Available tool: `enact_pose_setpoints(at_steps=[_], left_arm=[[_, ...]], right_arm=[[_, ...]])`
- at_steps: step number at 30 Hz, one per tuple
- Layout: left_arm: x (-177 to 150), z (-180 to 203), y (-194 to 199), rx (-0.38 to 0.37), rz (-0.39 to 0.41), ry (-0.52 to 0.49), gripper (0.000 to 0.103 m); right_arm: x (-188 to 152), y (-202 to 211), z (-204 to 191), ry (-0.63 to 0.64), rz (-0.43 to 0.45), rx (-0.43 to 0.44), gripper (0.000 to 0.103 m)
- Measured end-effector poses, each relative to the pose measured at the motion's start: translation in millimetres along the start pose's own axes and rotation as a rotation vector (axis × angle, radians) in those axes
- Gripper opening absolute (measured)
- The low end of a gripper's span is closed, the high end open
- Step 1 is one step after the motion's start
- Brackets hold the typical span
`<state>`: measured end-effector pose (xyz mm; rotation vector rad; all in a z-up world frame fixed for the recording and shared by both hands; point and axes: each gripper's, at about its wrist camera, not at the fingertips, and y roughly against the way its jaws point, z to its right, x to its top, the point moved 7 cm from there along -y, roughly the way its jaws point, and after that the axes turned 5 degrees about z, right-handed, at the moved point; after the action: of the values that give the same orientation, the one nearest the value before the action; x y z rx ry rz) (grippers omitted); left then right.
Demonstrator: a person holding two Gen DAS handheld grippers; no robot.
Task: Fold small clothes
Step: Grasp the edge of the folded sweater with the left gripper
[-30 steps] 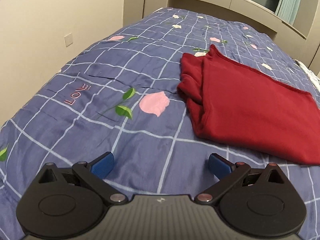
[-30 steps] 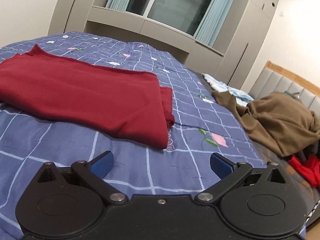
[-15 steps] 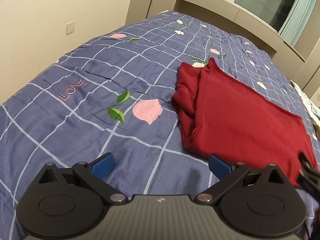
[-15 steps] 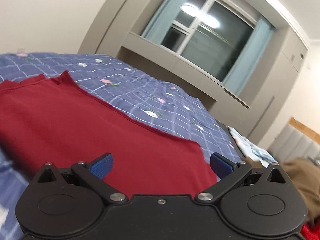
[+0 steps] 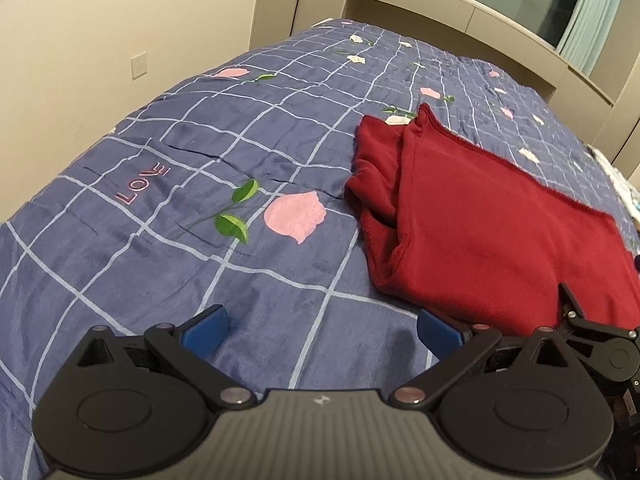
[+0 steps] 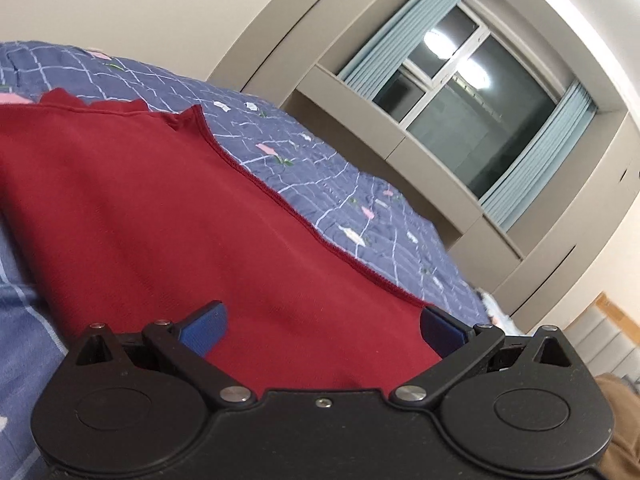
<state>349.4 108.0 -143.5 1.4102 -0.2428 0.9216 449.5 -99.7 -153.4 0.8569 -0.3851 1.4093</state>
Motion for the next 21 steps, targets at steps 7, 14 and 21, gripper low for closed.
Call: enact_pose_setpoints(at_steps=[7,14,21], left_arm=[[8,1,3,-0.062,-0.003,0.09,0.103],[25,20,-4,-0.307,-0.038,0.302,0.102],[21,19,-22,-0.239,-0.059,0.351,0.068]], right_arm=[[-3,6,-3,0.0,0.018,-0.006,0.102],[-4,8,0,-0.025,0.021,0.006,0.102],[-5,8,6,-0.044,0.02,0.017,0.102]])
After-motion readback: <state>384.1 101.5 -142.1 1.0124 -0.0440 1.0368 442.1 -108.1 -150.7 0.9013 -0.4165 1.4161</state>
